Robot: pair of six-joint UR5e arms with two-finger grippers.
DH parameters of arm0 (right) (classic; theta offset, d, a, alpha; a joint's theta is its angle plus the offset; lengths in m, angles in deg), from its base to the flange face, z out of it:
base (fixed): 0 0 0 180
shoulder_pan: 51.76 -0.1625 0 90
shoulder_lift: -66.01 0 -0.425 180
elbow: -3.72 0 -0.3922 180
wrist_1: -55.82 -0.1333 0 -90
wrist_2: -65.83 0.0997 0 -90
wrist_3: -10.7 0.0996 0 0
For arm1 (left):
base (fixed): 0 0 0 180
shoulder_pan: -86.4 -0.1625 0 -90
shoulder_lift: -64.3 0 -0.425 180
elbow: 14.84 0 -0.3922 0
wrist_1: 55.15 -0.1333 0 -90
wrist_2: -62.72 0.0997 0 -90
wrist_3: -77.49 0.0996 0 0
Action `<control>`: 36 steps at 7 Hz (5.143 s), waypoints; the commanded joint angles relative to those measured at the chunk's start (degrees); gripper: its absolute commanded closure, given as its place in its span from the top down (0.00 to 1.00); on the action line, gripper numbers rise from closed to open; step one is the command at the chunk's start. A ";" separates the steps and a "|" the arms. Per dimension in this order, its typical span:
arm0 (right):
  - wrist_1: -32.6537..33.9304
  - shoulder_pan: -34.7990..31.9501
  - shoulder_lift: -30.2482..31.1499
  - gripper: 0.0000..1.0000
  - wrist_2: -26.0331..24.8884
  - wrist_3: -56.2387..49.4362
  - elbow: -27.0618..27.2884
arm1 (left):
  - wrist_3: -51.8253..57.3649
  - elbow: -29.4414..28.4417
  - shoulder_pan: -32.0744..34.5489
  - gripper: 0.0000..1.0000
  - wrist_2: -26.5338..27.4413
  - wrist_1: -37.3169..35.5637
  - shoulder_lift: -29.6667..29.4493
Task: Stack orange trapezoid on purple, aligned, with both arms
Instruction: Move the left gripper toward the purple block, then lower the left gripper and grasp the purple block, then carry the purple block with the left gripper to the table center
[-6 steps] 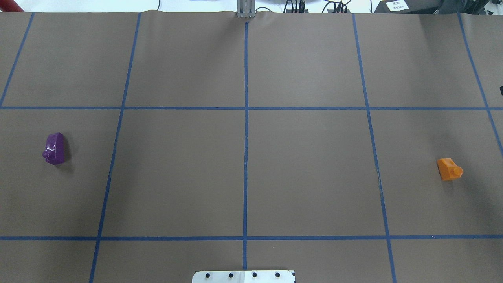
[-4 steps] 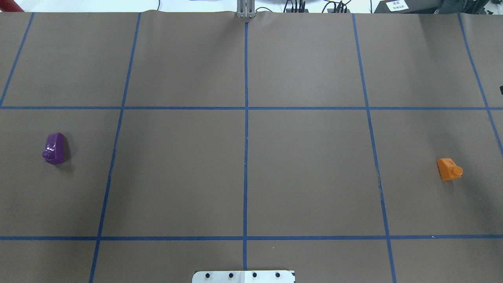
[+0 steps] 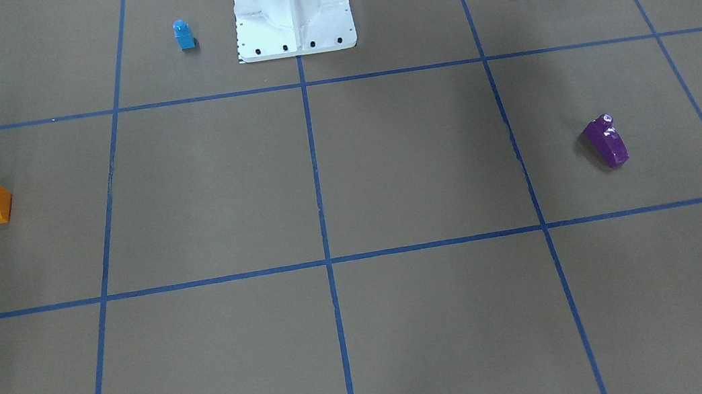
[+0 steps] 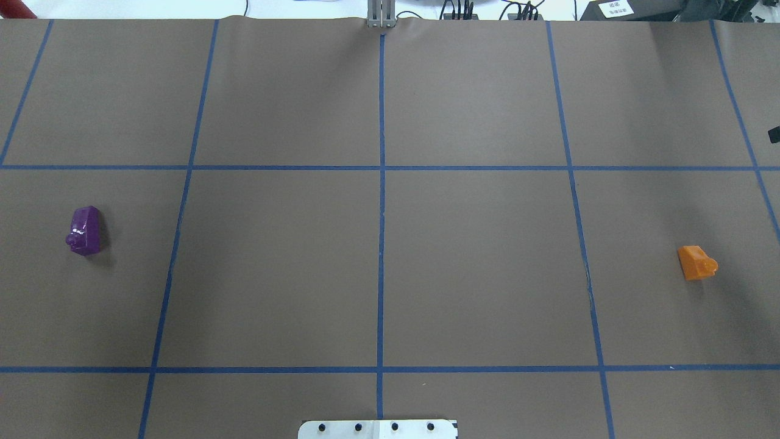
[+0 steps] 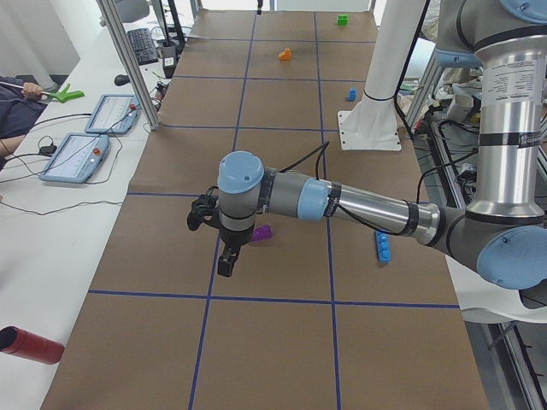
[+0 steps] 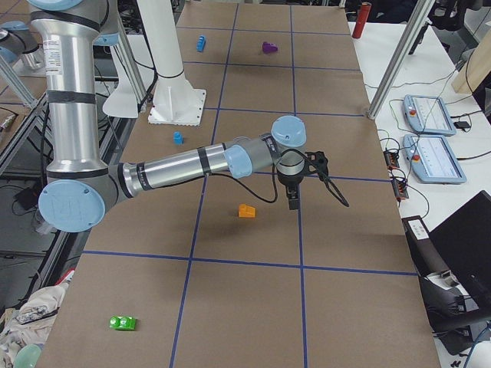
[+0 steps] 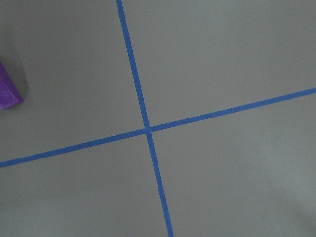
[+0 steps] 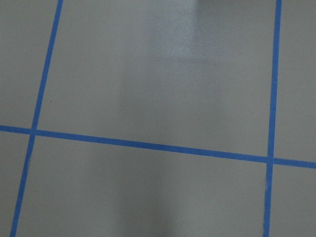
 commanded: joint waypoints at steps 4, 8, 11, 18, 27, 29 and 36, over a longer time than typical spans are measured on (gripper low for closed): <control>0.00 1.24 -0.26 1.00 0.00 0.25 0.02 | -24.58 -0.81 -11.44 1.00 -1.36 8.11 0.69; 0.00 1.42 -0.26 1.00 0.00 0.25 0.81 | -58.44 -1.69 -32.08 1.00 5.30 31.48 6.85; 0.00 1.33 -0.26 1.00 0.00 0.25 0.72 | -67.10 -3.71 -41.09 1.00 10.15 35.64 4.84; 0.00 1.42 -0.26 1.00 0.00 0.25 0.81 | -66.50 -10.04 -41.19 0.58 10.15 35.55 -0.18; 0.00 1.77 -0.26 1.00 0.09 0.42 0.81 | -66.32 -7.05 -42.93 0.00 10.15 34.41 -6.31; -2.35 1.86 -0.17 1.00 0.18 0.51 0.72 | -66.32 -5.65 -46.45 0.00 11.81 17.20 -18.56; -3.25 1.95 -0.08 1.00 0.26 0.51 0.37 | -66.50 -23.56 -60.43 0.00 20.69 1.80 -53.08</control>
